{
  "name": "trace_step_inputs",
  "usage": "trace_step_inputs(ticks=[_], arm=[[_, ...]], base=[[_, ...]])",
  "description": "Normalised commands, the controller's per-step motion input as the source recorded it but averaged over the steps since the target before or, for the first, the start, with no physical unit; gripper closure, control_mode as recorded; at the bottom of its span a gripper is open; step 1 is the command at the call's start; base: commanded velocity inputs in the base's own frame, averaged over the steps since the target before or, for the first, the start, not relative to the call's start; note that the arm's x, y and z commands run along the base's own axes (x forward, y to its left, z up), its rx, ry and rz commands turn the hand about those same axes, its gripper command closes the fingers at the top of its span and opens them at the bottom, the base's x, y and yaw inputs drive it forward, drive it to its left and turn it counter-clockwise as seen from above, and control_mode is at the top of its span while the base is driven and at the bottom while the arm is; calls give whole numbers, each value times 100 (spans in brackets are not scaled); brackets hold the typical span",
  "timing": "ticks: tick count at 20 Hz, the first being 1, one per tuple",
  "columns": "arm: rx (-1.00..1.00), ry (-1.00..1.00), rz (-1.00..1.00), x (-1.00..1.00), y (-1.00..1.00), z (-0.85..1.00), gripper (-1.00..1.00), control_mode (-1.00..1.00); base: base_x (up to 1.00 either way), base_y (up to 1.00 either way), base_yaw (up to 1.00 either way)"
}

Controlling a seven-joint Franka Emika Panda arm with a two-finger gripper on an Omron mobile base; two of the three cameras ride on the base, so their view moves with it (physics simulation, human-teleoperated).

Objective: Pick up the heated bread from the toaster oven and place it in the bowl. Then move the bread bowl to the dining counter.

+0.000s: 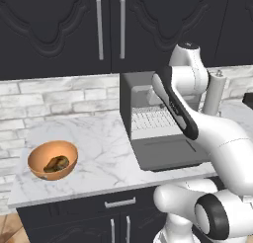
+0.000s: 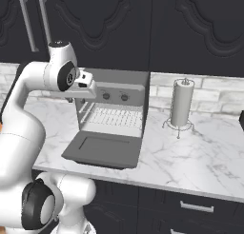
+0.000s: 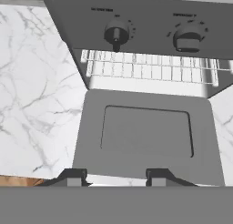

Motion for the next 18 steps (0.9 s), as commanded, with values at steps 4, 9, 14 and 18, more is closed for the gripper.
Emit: trace_step_inputs(ticks=[4,9,14,18], arm=[[0,0,0,0,0,-1,-100,-100],[0,0,0,0,0,0,-100,-100],[0,-6,0,-5,-11,-6,-100,-100],[4,-25,0,-9,-26,-9,-100,-100]], base=[[0,0,0],[0,0,0],[0,0,0],[0,0,0]])
